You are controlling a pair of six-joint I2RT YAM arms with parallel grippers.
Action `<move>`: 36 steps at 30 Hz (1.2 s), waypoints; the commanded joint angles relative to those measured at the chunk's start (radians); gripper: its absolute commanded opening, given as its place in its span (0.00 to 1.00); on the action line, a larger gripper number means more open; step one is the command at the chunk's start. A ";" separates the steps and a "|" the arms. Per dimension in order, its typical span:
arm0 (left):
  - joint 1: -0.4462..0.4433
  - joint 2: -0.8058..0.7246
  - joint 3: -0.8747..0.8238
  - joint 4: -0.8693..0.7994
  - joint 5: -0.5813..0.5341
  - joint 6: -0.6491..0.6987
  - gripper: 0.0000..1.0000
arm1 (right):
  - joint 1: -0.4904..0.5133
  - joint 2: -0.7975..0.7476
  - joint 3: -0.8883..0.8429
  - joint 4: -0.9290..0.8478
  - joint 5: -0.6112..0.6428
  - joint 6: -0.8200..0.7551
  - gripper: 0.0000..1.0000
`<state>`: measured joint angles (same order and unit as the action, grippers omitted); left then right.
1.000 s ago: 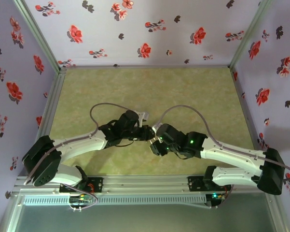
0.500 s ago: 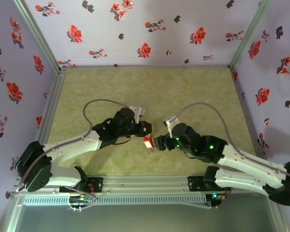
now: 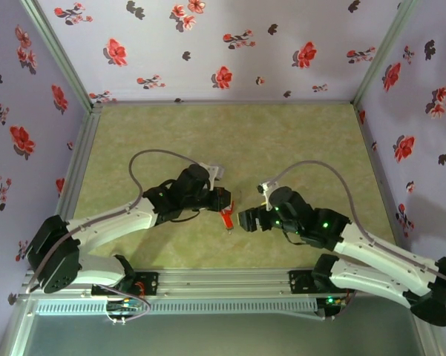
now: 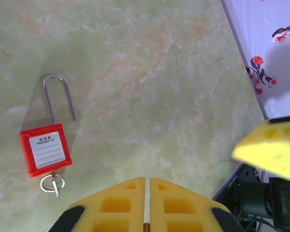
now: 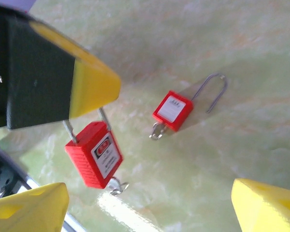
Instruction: Unlock with the key
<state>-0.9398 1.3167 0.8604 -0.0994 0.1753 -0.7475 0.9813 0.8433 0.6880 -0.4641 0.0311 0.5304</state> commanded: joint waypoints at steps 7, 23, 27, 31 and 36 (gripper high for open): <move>-0.013 0.109 0.094 -0.025 -0.008 0.046 0.00 | 0.046 0.064 -0.147 0.317 -0.138 0.108 0.84; -0.051 0.364 0.258 -0.028 0.042 0.056 0.00 | 0.011 0.111 -0.296 0.424 -0.027 0.164 0.69; -0.050 0.400 0.274 -0.023 0.051 0.054 0.00 | -0.033 0.129 -0.333 0.472 -0.028 0.177 0.57; -0.052 0.428 0.287 -0.022 0.059 0.053 0.00 | -0.083 0.178 -0.348 0.533 -0.066 0.181 0.48; -0.051 0.459 0.304 -0.023 0.065 0.054 0.00 | -0.119 0.244 -0.347 0.595 -0.109 0.184 0.42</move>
<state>-0.9829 1.7573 1.1271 -0.1204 0.2085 -0.7124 0.8871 1.0607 0.3515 0.0654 -0.0727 0.7033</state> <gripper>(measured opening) 0.073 0.427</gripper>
